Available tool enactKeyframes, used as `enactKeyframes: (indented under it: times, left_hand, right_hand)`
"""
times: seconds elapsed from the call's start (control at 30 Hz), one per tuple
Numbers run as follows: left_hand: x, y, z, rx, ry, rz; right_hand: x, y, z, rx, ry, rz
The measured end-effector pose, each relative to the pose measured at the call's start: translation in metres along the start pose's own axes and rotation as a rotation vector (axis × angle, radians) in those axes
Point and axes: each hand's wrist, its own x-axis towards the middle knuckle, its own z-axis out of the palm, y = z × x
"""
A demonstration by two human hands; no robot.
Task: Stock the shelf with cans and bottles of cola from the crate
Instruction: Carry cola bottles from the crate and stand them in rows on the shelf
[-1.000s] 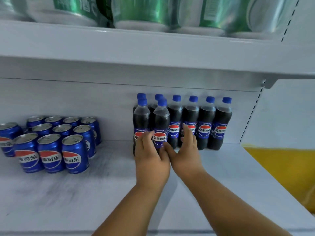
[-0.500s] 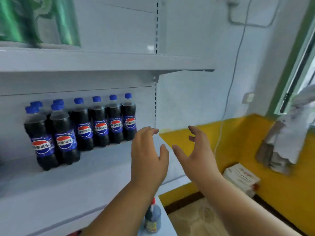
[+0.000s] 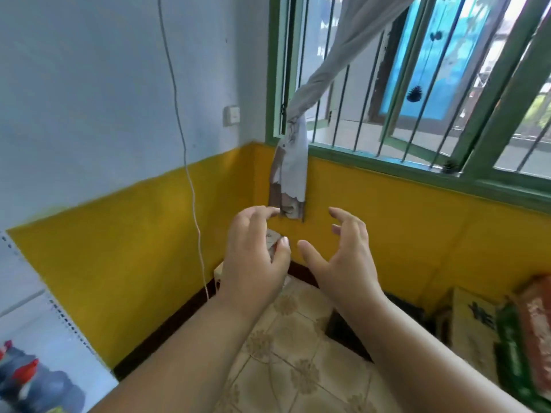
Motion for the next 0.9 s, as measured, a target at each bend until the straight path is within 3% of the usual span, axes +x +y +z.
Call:
enactKeyframes:
  times: [0.23, 0.37, 0.6, 0.9]
  left_hand:
    - [0.011, 0.009, 0.098, -0.071, -0.227, 0.053]
    - [0.03, -0.011, 0.146, -0.148, -0.39, 0.085]
    - [0.108, -0.038, 0.231, -0.253, -0.517, 0.14]
    - [0.176, -0.055, 0.329, -0.374, -0.744, 0.116]
  right_hand:
    - [0.02, 0.091, -0.029, -0.017, 0.138, 0.212]
    - [0.039, 0.131, -0.029, -0.039, 0.119, 0.277]
    - [0.114, 0.181, -0.037, -0.153, 0.181, 0.359]
    - [0.175, 0.244, -0.032, -0.111, 0.166, 0.562]
